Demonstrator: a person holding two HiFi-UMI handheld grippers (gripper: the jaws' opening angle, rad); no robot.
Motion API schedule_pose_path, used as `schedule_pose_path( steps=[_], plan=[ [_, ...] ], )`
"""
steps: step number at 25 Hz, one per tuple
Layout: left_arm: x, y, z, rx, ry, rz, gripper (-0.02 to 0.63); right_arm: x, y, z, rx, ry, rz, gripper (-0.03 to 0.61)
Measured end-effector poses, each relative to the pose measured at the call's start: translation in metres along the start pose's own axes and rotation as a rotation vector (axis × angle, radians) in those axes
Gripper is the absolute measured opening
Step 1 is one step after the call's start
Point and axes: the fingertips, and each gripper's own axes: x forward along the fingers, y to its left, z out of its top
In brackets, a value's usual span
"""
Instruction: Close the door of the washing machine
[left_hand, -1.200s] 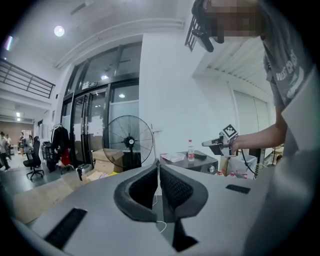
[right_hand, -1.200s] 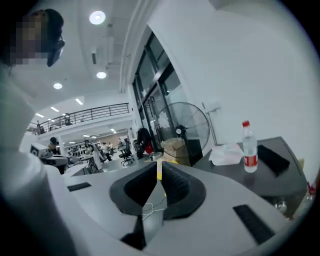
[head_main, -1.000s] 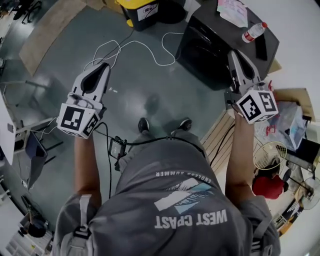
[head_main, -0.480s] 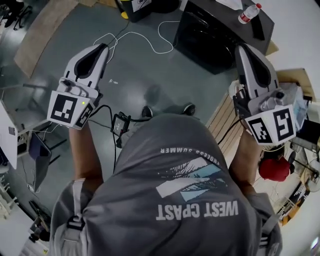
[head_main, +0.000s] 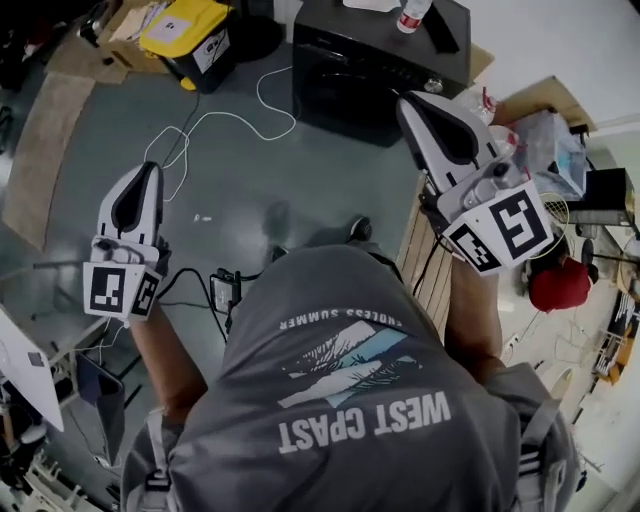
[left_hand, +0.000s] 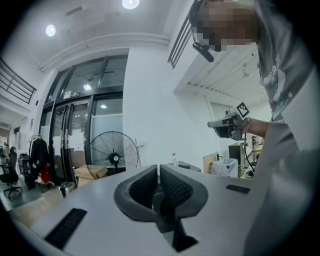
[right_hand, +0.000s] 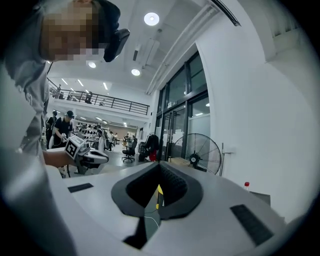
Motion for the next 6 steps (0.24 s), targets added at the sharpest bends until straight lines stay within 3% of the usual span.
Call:
schedule_pose_path(
  steps=[6],
  plan=[
    [-0.0017, -0.0013, -0.0006, -0.016, 0.010, -0.009, 0.029, -0.0072, -0.0057, 0.0003, 0.004, 0.025, -0.023, 0.028]
  ],
)
